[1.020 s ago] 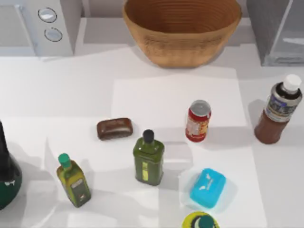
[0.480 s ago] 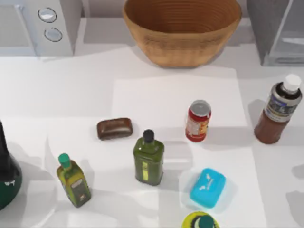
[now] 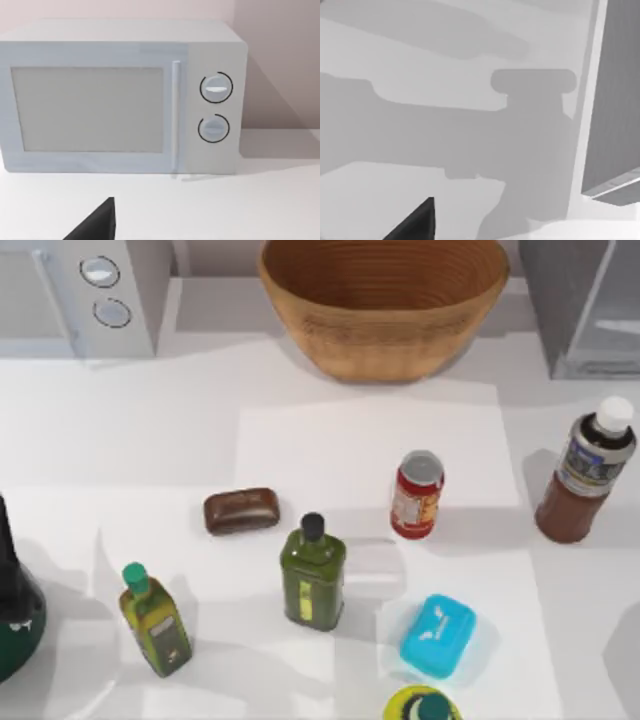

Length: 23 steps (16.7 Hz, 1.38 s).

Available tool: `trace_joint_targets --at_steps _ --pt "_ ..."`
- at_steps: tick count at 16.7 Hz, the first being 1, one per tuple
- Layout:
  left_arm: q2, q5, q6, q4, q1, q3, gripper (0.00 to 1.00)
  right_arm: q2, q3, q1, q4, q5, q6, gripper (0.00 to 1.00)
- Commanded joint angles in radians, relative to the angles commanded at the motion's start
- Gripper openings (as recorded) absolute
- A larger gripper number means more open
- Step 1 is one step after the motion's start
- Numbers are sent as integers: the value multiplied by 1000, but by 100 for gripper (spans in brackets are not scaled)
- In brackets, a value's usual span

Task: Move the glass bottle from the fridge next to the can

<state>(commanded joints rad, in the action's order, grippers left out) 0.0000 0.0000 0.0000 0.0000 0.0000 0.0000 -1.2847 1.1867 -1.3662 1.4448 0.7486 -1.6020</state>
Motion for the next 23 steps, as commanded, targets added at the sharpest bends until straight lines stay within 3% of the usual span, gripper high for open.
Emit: trace_joint_targets --at_steps 5,9,17,20,23 --pt "0 0 0 0 0 0 100 -390 105 -335 23 136 -340 100" --pt "0 0 0 0 0 0 100 -527 144 -439 36 185 -441 100" --pt "0 0 0 0 0 0 100 -536 144 -432 26 187 -434 100" --pt "0 0 0 0 0 0 100 -541 142 -372 -54 179 -340 100" --pt "0 0 0 0 0 0 100 -547 138 -259 -204 157 -157 100"
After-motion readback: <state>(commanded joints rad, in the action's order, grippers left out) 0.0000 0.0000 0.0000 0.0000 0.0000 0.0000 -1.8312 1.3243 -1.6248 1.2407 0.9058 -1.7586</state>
